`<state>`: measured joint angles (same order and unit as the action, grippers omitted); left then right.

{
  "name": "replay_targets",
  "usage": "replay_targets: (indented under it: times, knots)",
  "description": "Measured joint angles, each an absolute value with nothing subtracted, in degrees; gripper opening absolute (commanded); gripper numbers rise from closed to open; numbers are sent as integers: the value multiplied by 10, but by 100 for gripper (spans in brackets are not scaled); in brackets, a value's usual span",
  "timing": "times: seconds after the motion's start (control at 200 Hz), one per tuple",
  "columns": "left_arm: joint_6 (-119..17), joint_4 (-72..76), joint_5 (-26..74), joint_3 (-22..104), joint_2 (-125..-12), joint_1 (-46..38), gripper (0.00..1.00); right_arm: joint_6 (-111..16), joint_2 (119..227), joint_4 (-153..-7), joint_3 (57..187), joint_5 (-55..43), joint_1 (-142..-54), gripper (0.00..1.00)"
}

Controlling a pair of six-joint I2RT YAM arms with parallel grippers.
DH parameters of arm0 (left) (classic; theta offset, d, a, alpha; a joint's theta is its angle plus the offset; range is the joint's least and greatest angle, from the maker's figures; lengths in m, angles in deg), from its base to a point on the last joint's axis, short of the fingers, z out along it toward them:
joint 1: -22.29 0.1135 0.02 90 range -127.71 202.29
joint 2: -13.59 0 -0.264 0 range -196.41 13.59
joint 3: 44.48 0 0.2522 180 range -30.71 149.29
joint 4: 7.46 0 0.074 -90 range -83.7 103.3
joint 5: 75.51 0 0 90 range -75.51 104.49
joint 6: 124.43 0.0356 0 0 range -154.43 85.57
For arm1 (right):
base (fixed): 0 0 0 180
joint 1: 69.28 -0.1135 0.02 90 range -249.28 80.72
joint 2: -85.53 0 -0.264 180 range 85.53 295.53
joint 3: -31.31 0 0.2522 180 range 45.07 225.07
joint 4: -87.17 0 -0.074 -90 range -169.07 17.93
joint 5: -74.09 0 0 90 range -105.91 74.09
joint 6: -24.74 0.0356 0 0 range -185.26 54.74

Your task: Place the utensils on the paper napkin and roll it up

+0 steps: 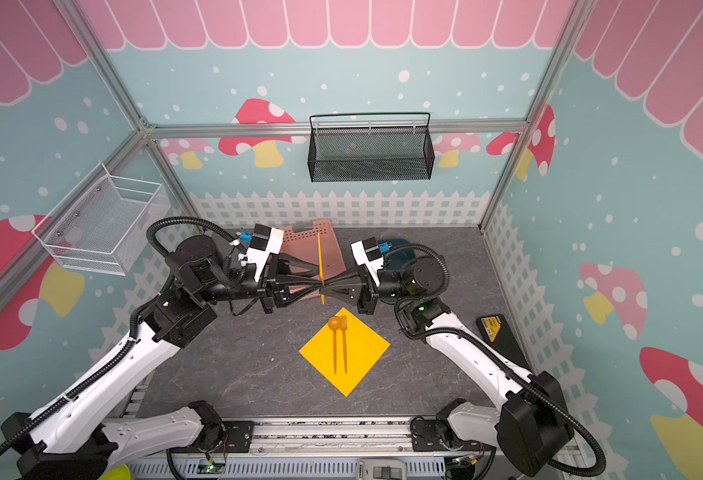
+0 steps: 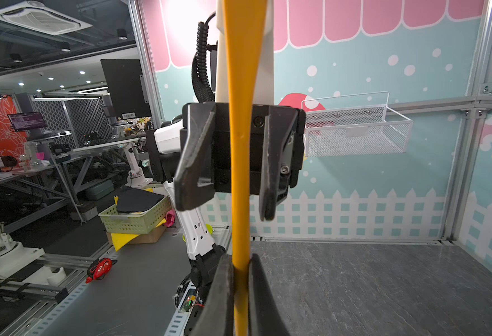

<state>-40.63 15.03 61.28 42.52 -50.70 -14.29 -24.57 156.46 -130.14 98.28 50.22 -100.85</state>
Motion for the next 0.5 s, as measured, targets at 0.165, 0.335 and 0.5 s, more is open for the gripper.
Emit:
replay_targets:
  times: [0.165,0.335,0.5]
  knots:
    - [-402,150,606,424,-509,-144,31,-237,1565,-1313,983,507,-1008,0]
    - [-400,151,605,420,-513,-144,29,-232,1565,-1316,983,507,-1008,0]
    - [-399,151,605,419,-513,-144,26,-231,1565,-1315,983,506,-1008,0]
